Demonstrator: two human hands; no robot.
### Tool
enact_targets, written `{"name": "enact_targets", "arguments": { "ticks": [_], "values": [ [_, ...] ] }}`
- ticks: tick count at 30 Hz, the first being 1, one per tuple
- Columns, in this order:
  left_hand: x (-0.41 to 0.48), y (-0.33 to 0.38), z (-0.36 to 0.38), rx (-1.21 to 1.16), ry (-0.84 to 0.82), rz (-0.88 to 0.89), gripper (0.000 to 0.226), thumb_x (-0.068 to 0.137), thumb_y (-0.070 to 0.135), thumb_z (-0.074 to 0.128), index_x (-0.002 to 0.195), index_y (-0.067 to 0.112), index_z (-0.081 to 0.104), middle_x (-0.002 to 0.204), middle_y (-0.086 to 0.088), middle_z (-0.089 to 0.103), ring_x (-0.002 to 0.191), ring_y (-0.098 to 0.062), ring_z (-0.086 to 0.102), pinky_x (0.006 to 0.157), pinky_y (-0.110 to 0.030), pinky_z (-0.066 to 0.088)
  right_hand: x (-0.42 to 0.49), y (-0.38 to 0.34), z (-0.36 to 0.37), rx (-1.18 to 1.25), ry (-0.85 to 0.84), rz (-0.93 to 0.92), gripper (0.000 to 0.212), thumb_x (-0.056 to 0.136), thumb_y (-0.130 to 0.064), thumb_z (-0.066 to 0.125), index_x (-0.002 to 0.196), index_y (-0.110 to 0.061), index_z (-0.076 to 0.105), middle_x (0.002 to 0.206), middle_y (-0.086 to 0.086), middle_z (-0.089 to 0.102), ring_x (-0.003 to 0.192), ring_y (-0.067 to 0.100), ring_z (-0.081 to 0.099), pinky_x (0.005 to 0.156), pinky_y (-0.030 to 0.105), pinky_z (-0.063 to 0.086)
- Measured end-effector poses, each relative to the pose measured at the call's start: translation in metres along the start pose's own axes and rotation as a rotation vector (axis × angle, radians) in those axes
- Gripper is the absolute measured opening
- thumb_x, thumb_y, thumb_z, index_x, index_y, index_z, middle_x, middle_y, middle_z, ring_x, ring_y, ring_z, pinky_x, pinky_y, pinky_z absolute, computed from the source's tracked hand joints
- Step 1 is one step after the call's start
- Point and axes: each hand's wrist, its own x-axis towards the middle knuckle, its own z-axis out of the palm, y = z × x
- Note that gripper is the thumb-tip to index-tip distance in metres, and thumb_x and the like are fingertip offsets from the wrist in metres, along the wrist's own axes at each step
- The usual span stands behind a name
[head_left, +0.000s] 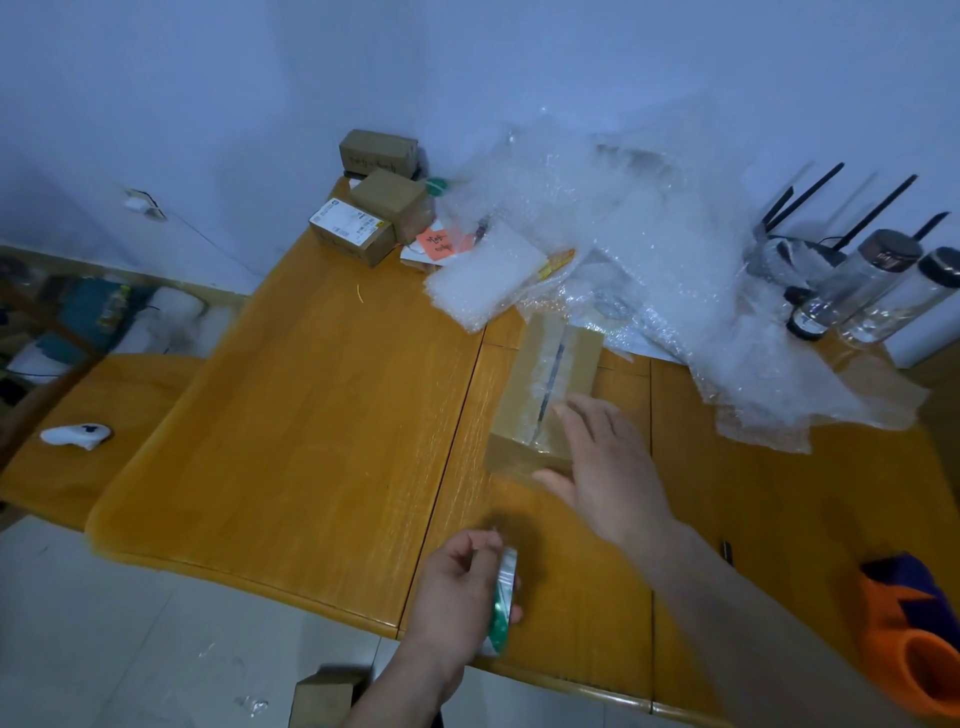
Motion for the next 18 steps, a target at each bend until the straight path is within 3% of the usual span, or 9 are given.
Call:
{"name": "enact_targets", "arguments": {
  "ticks": [2, 4, 8, 11, 13, 16, 18],
  "values": [
    [-0.022, 0.025, 0.006, -0.035, -0.044, 0.075, 0.019, 0.101, 0.027, 0.062, 0.098, 0.012, 0.074, 0.084, -0.022, 0.070, 0.061, -0.023, 0.064, 0.052, -0.026, 0.055, -0.016, -0.007, -0.035, 0.273, 0.035, 0.124, 0.064, 0.092, -0.058, 0.055, 0.146, -0.025, 0.044, 0.148, -0.004, 0.048, 0.138, 0.016, 0.042, 0.115, 0.039, 0.037],
    [-0.048, 0.058, 0.013, -0.077, -0.070, 0.161, 0.017, 0.100, 0.024, 0.063, 0.095, 0.013, 0.075, 0.077, -0.019, 0.071, 0.060, -0.023, 0.065, 0.052, -0.026, 0.055, -0.039, -0.017, -0.080, 0.614, 0.036, 0.259, 0.053, 0.091, -0.060, 0.051, 0.138, -0.035, 0.051, 0.138, -0.016, 0.055, 0.127, 0.003, 0.051, 0.108, 0.032, 0.044],
    [-0.104, 0.120, 0.031, -0.099, -0.106, 0.373, 0.022, 0.097, 0.016, 0.066, 0.081, 0.018, 0.080, 0.068, -0.029, 0.065, 0.056, -0.030, 0.064, 0.046, -0.028, 0.056, -0.081, -0.038, -0.174, 0.954, 0.072, 0.216, 0.038, 0.081, -0.060, 0.069, 0.115, -0.045, 0.065, 0.119, -0.025, 0.069, 0.112, -0.003, 0.063, 0.095, 0.030, 0.054],
    [-0.140, 0.158, 0.045, -0.101, -0.115, 0.539, 0.016, 0.090, 0.030, 0.074, 0.078, 0.023, 0.082, 0.074, -0.047, 0.054, 0.053, -0.034, 0.063, 0.046, -0.026, 0.056, -0.093, -0.053, -0.239, 0.853, 0.101, 0.054, 0.053, 0.064, -0.059, 0.077, 0.114, -0.058, 0.060, 0.118, -0.032, 0.065, 0.109, -0.009, 0.060, 0.082, 0.012, 0.049],
    [-0.161, 0.180, 0.054, -0.092, -0.134, 0.614, 0.013, 0.084, 0.033, 0.073, 0.080, 0.024, 0.082, 0.073, -0.049, 0.053, 0.053, -0.035, 0.064, 0.048, -0.027, 0.057, -0.094, -0.061, -0.279, 0.635, 0.158, -0.070, 0.045, 0.070, -0.061, 0.070, 0.114, -0.056, 0.061, 0.115, -0.034, 0.062, 0.102, -0.010, 0.058, 0.071, 0.009, 0.043],
    [-0.190, 0.205, 0.061, -0.083, -0.136, 0.712, 0.017, 0.086, 0.039, 0.076, 0.079, 0.024, 0.081, 0.068, -0.036, 0.065, 0.053, -0.033, 0.067, 0.050, -0.034, 0.061, -0.095, -0.068, -0.328, 0.379, 0.334, -0.196, 0.017, 0.084, -0.053, 0.059, 0.094, -0.044, 0.070, 0.089, -0.026, 0.065, 0.089, -0.004, 0.058, 0.077, 0.015, 0.042],
    [-0.204, 0.218, 0.063, -0.053, -0.142, 0.791, 0.020, 0.080, 0.041, 0.077, 0.082, 0.021, 0.080, 0.067, -0.029, 0.069, 0.052, -0.031, 0.069, 0.051, -0.037, 0.062, -0.099, -0.070, -0.350, 0.275, 0.439, -0.231, 0.014, 0.086, -0.047, 0.058, 0.084, -0.041, 0.070, 0.078, -0.023, 0.063, 0.084, -0.004, 0.055, 0.081, 0.011, 0.038]
  ]
}}
